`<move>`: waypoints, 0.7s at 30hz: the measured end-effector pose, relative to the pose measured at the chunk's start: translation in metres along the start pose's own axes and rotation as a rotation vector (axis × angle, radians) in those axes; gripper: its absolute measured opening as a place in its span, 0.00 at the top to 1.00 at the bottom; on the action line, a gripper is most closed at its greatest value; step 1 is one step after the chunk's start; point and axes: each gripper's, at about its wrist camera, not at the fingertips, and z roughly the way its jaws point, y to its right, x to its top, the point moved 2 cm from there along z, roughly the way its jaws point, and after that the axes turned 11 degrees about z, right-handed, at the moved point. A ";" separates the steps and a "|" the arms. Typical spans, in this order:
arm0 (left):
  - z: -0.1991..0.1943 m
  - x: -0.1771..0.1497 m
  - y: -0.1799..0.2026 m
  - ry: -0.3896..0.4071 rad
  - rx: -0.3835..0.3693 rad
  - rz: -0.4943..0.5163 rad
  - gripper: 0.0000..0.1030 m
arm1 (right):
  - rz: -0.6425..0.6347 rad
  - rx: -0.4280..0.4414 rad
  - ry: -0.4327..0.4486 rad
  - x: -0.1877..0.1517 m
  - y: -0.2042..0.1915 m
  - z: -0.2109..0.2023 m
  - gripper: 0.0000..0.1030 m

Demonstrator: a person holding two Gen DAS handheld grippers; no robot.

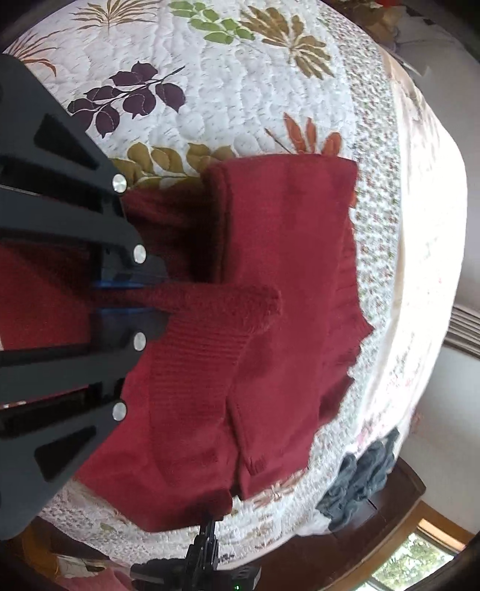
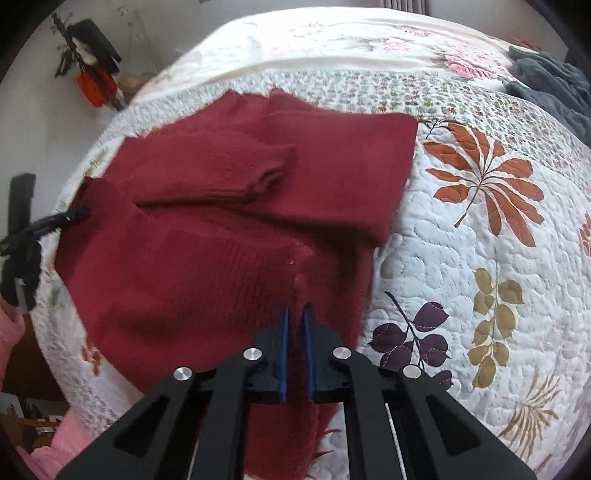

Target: Fold small clothes

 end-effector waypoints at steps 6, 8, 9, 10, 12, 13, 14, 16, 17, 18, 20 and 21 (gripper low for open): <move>0.030 0.003 -0.004 -0.084 0.030 -0.006 0.83 | 0.089 0.010 -0.074 0.005 0.013 0.032 0.81; 0.034 0.003 -0.002 -0.089 0.037 0.004 0.82 | 0.098 0.022 -0.090 0.004 0.016 0.038 0.81; 0.035 0.003 -0.001 -0.092 0.043 0.006 0.82 | 0.102 0.028 -0.089 0.003 0.017 0.038 0.81; 0.035 0.002 -0.001 -0.091 0.045 0.004 0.83 | 0.109 0.032 -0.087 0.003 0.018 0.037 0.84; 0.032 0.001 0.000 -0.078 0.049 -0.001 0.94 | 0.104 0.043 -0.076 0.001 0.015 0.032 0.92; 0.029 0.001 0.001 -0.069 0.048 -0.001 0.95 | 0.094 0.043 -0.063 0.000 0.014 0.028 0.92; 0.025 0.000 0.003 -0.056 0.048 0.001 0.95 | 0.089 0.044 -0.056 -0.002 0.014 0.023 0.92; 0.016 0.000 0.006 -0.032 0.046 0.000 0.95 | 0.090 0.066 -0.029 -0.003 0.012 0.010 0.93; 0.008 0.000 0.008 -0.007 0.042 -0.003 0.96 | 0.092 0.077 -0.015 -0.004 0.011 0.002 0.93; 0.002 0.001 0.010 0.010 0.041 -0.003 0.96 | 0.093 0.086 -0.004 -0.004 0.011 -0.005 0.93; -0.017 0.004 0.016 0.060 0.047 0.008 0.96 | 0.093 0.111 0.032 -0.003 0.010 -0.023 0.93; -0.024 0.006 0.018 0.079 0.046 0.012 0.96 | 0.094 0.127 0.050 -0.002 0.010 -0.034 0.93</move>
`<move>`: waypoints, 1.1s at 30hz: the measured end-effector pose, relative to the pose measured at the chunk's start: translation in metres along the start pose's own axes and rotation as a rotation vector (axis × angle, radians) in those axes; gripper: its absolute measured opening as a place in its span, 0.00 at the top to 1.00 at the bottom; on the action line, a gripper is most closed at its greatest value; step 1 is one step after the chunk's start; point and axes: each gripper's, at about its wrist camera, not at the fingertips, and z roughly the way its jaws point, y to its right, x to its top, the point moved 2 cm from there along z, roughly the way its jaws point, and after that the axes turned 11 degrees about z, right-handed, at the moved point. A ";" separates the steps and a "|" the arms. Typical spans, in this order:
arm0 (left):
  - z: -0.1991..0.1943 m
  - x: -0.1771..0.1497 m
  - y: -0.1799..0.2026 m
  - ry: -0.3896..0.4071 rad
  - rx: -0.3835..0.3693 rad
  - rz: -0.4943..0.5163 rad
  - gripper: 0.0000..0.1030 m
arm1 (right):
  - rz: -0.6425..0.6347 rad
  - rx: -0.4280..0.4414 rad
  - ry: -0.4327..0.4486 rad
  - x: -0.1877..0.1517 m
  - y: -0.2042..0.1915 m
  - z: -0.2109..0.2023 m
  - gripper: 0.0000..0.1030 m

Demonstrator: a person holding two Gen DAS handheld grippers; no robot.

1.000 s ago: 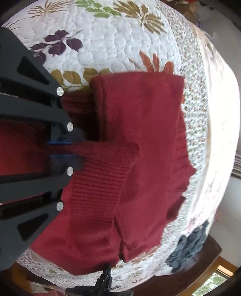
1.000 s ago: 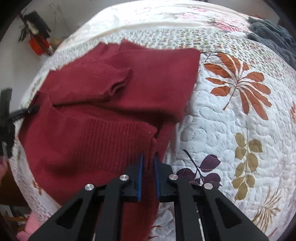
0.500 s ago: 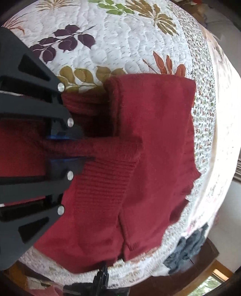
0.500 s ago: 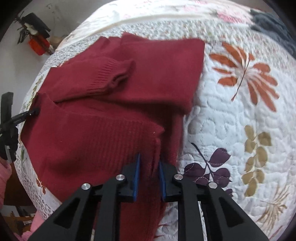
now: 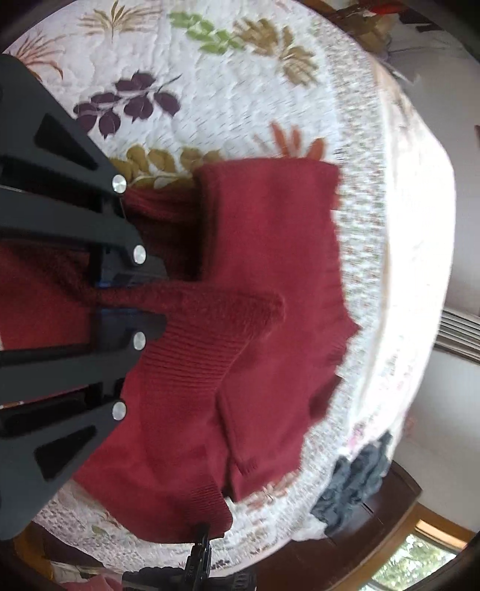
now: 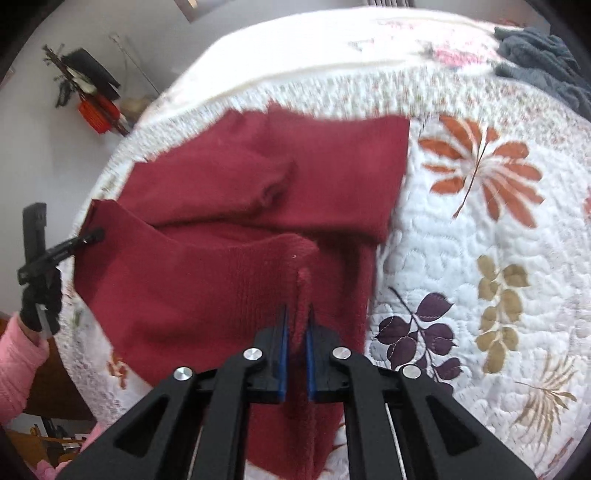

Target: Fold small clothes

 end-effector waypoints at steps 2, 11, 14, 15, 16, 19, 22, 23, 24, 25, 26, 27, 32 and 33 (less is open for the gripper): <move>-0.017 0.007 0.004 0.047 -0.003 0.007 0.96 | 0.001 0.027 0.030 0.003 -0.003 -0.017 0.93; -0.058 0.056 0.002 0.199 0.038 0.009 0.96 | -0.001 0.040 0.149 0.043 -0.015 -0.057 0.93; -0.055 0.076 -0.007 0.221 0.051 -0.007 0.96 | 0.025 0.037 0.174 0.067 -0.016 -0.058 0.93; -0.053 0.081 -0.007 0.226 0.058 -0.007 0.96 | 0.030 0.036 0.181 0.074 -0.016 -0.056 0.93; -0.050 0.088 -0.009 0.235 0.069 -0.007 0.96 | 0.033 0.033 0.187 0.080 -0.016 -0.055 0.93; -0.041 0.106 -0.016 0.251 0.091 -0.011 0.96 | 0.043 0.008 0.214 0.110 -0.016 -0.049 0.93; -0.022 0.128 -0.024 0.253 0.114 -0.022 0.96 | 0.051 -0.038 0.224 0.138 -0.015 -0.036 0.93; -0.013 0.135 -0.027 0.249 0.120 -0.025 0.96 | 0.051 -0.050 0.223 0.146 -0.014 -0.031 0.93; -0.005 0.141 -0.030 0.245 0.129 -0.023 0.96 | 0.044 -0.073 0.224 0.156 -0.013 -0.024 0.93; 0.002 0.146 -0.032 0.241 0.134 -0.022 0.96 | 0.037 -0.101 0.226 0.165 -0.012 -0.017 0.93; 0.012 0.152 -0.034 0.235 0.142 -0.018 0.96 | 0.040 -0.110 0.222 0.170 -0.012 -0.010 0.93; 0.020 0.155 -0.036 0.229 0.145 -0.017 0.96 | 0.051 -0.116 0.215 0.177 -0.010 -0.002 0.93; 0.073 0.162 -0.048 0.142 0.171 -0.018 0.96 | 0.066 -0.165 0.162 0.198 -0.001 0.041 0.93; 0.081 0.161 -0.050 0.125 0.178 -0.018 0.96 | 0.071 -0.174 0.149 0.200 0.002 0.050 0.93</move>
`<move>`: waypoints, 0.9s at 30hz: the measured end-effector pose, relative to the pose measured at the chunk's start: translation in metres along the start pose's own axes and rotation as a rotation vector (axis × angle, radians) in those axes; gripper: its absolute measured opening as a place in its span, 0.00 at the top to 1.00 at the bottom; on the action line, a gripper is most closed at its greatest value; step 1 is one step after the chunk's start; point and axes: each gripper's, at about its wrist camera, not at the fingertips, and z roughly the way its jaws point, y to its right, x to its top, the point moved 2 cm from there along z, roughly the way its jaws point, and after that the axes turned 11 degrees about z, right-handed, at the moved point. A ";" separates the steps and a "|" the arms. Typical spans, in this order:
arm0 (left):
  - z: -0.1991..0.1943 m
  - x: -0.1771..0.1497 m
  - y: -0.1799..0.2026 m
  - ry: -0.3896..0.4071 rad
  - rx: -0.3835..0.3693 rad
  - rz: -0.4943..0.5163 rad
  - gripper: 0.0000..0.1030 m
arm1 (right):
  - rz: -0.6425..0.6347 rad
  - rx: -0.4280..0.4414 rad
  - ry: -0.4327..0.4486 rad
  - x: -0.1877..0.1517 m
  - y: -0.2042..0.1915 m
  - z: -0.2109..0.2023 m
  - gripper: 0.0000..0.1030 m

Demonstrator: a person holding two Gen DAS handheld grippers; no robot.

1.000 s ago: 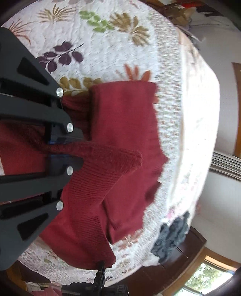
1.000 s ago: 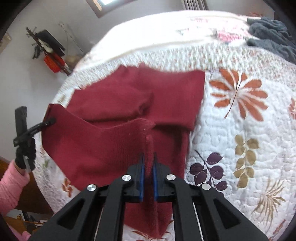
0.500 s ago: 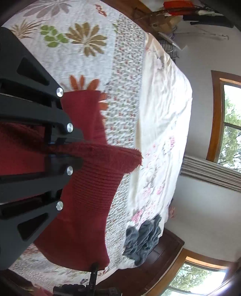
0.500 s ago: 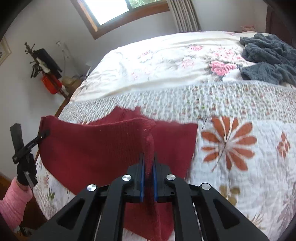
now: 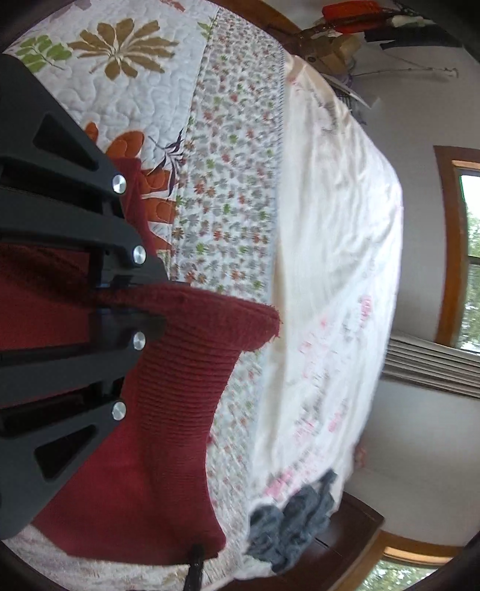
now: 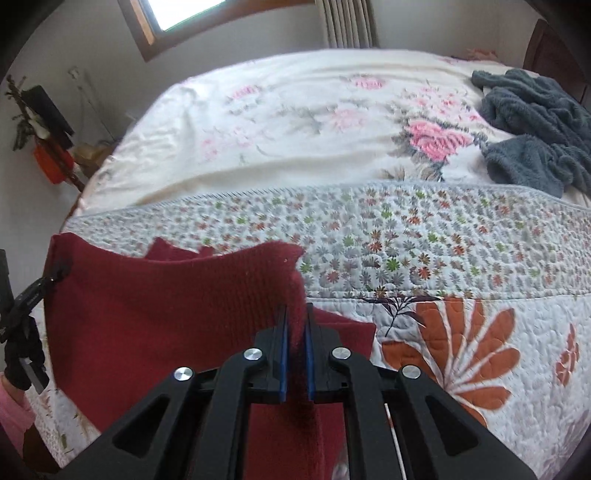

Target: Fold small clothes

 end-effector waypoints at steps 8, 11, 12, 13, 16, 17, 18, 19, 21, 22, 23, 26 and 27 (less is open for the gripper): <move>0.053 -0.024 -0.016 -0.126 0.013 -0.032 0.95 | 0.021 -0.061 -0.067 -0.004 0.009 0.049 0.93; 0.062 -0.028 -0.017 -0.152 0.016 -0.032 0.93 | 0.035 -0.073 -0.088 -0.006 0.012 0.062 0.93; 0.064 -0.028 -0.017 -0.161 0.019 -0.034 0.90 | 0.039 -0.080 -0.096 -0.007 0.013 0.066 0.93; 0.066 -0.028 -0.018 -0.170 0.017 -0.036 0.88 | 0.041 -0.086 -0.103 -0.009 0.013 0.070 0.92; 0.066 -0.026 -0.027 -0.183 0.004 -0.090 0.77 | 0.054 -0.091 -0.106 -0.010 0.015 0.070 0.86; 0.063 -0.025 -0.029 -0.182 -0.001 -0.109 0.73 | 0.060 -0.085 -0.103 -0.010 0.016 0.068 0.84; 0.058 -0.024 -0.035 -0.173 -0.004 -0.136 0.75 | 0.064 -0.075 -0.097 -0.011 0.017 0.062 0.83; 0.051 -0.023 -0.041 -0.158 -0.004 -0.154 0.75 | 0.067 -0.069 -0.090 -0.012 0.019 0.056 0.82; 0.031 -0.021 -0.048 -0.117 -0.009 -0.178 0.75 | 0.074 -0.051 -0.086 -0.014 0.023 0.043 0.76; 0.023 -0.020 -0.049 -0.103 -0.009 -0.181 0.75 | 0.087 -0.037 -0.086 -0.020 0.028 0.032 0.72; 0.013 -0.020 -0.049 -0.083 -0.013 -0.182 0.74 | 0.094 -0.020 -0.088 -0.024 0.031 0.025 0.70; -0.025 -0.025 -0.038 -0.040 -0.027 -0.144 0.73 | 0.101 0.041 -0.123 -0.049 0.041 0.001 0.66; -0.034 -0.028 -0.031 -0.039 -0.041 -0.122 0.72 | 0.106 0.066 -0.146 -0.064 0.045 -0.008 0.60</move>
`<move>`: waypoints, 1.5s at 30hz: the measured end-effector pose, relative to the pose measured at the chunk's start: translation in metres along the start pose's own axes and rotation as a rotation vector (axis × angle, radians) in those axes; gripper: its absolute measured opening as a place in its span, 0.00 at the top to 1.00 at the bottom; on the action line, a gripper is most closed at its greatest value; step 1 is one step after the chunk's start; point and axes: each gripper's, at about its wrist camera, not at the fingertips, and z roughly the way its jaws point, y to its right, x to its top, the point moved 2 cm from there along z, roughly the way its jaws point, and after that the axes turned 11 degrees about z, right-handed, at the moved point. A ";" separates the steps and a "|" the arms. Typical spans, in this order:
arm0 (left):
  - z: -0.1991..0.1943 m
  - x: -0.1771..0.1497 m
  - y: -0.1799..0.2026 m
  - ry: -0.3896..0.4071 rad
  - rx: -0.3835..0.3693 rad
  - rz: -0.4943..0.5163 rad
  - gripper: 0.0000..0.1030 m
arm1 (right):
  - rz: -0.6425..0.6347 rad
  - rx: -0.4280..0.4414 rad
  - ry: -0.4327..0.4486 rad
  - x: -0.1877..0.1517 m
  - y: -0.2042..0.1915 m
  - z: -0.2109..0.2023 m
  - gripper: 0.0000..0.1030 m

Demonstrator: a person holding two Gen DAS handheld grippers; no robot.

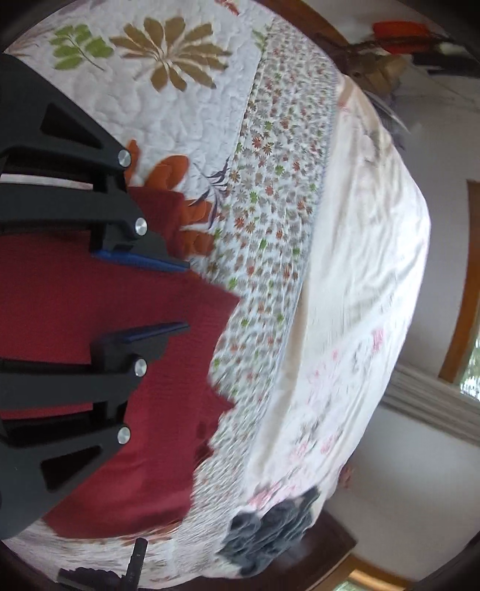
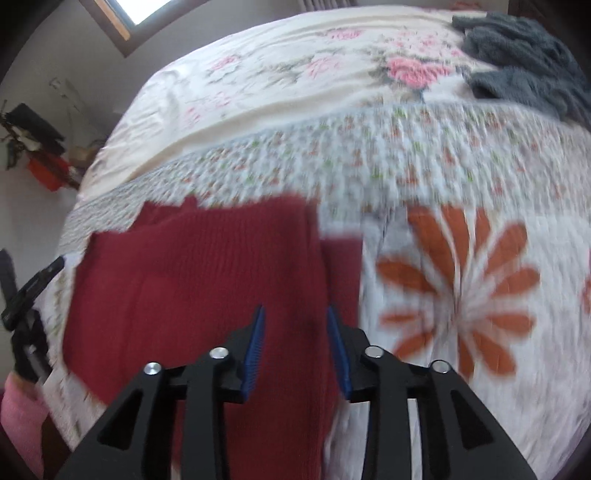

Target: Fold small clothes

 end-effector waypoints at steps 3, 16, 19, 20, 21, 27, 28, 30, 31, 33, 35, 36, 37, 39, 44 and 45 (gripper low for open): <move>-0.014 -0.018 0.024 -0.018 -0.056 0.046 0.66 | 0.002 0.028 -0.053 -0.040 0.014 -0.011 0.56; 0.022 -0.091 0.067 -0.212 -0.121 0.122 0.64 | 0.023 0.066 -0.142 -0.106 0.035 -0.019 0.92; 0.026 -0.095 0.063 -0.213 -0.128 0.113 0.64 | 0.035 0.048 -0.162 -0.108 0.041 -0.017 0.92; 0.027 -0.095 0.061 -0.213 -0.133 0.110 0.65 | 0.035 0.039 -0.168 -0.110 0.043 -0.013 0.92; 0.026 -0.095 0.060 -0.213 -0.134 0.106 0.65 | 0.040 0.040 -0.172 -0.112 0.047 -0.010 0.92; 0.031 -0.097 0.061 -0.210 -0.131 0.124 0.65 | 0.061 0.028 -0.177 -0.117 0.058 0.008 0.92; 0.032 -0.097 0.061 -0.209 -0.129 0.127 0.65 | 0.061 0.024 -0.177 -0.117 0.059 0.010 0.91; 0.031 -0.098 0.061 -0.206 -0.128 0.122 0.65 | 0.067 0.024 -0.182 -0.116 0.059 0.013 0.91; 0.031 -0.098 0.061 -0.206 -0.128 0.120 0.65 | 0.066 0.025 -0.186 -0.115 0.058 0.013 0.90; 0.029 -0.097 0.062 -0.209 -0.124 0.120 0.65 | 0.064 0.023 -0.190 -0.112 0.056 0.011 0.87; 0.025 -0.093 0.065 -0.213 -0.106 0.129 0.65 | 0.066 0.035 -0.181 -0.107 0.053 0.003 0.81; 0.023 -0.089 0.067 -0.208 -0.101 0.133 0.64 | 0.071 0.045 -0.166 -0.102 0.052 -0.002 0.80; 0.019 -0.084 0.070 -0.191 -0.102 0.138 0.64 | 0.073 0.069 -0.149 -0.095 0.049 -0.009 0.76; 0.014 -0.075 0.076 -0.164 -0.112 0.138 0.62 | 0.087 0.110 -0.117 -0.081 0.047 -0.019 0.63; 0.023 -0.055 0.096 -0.156 -0.132 0.127 0.61 | 0.124 0.144 -0.109 -0.044 0.043 -0.012 0.49; 0.029 -0.052 0.101 -0.160 -0.141 0.125 0.61 | 0.130 0.148 -0.123 -0.039 0.044 -0.007 0.49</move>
